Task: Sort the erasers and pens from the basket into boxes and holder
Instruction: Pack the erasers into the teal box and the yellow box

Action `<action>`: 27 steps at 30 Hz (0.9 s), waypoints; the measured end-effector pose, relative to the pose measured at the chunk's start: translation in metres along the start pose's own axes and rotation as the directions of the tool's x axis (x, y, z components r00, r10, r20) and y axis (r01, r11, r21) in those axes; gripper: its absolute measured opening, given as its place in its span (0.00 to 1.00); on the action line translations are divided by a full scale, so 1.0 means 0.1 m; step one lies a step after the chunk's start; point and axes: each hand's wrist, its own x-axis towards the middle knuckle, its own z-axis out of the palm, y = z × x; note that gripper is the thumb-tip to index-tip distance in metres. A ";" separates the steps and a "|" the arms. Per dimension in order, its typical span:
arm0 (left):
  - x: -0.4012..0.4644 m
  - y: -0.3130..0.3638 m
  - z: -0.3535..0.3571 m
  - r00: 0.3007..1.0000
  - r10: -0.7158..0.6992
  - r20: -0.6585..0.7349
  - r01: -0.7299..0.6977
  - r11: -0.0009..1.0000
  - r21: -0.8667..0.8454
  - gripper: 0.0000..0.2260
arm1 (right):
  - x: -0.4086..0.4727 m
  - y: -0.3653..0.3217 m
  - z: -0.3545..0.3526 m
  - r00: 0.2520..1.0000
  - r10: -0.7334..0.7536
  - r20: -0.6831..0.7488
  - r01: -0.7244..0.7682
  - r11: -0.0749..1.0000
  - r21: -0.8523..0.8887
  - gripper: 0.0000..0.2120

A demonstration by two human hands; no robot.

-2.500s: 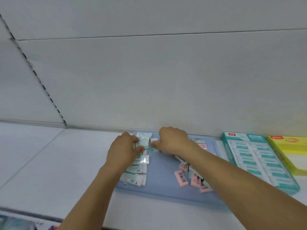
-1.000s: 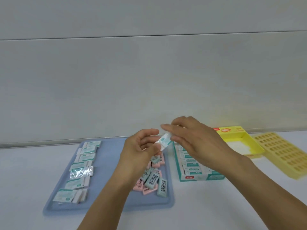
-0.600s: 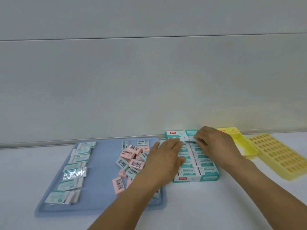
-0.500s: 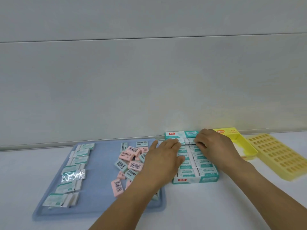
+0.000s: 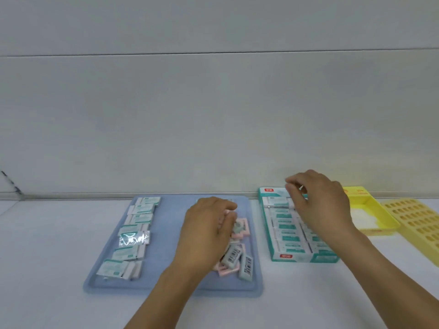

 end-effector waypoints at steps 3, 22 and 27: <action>-0.19 -0.34 -0.34 0.993 -0.052 -0.111 0.052 0.999 0.002 0.11 | 0.00 -0.42 0.06 0.988 -0.155 -0.015 0.155 0.964 0.216 0.04; -0.17 -0.91 -0.98 0.966 -0.259 0.013 0.258 0.959 -0.117 0.07 | 0.14 -1.45 0.42 0.868 -0.346 0.356 0.240 0.920 0.309 0.11; 0.26 -0.32 -0.54 0.989 -0.034 0.142 0.055 0.988 -0.144 0.09 | 0.17 -0.19 0.06 0.989 0.026 0.143 -0.043 0.992 0.119 0.07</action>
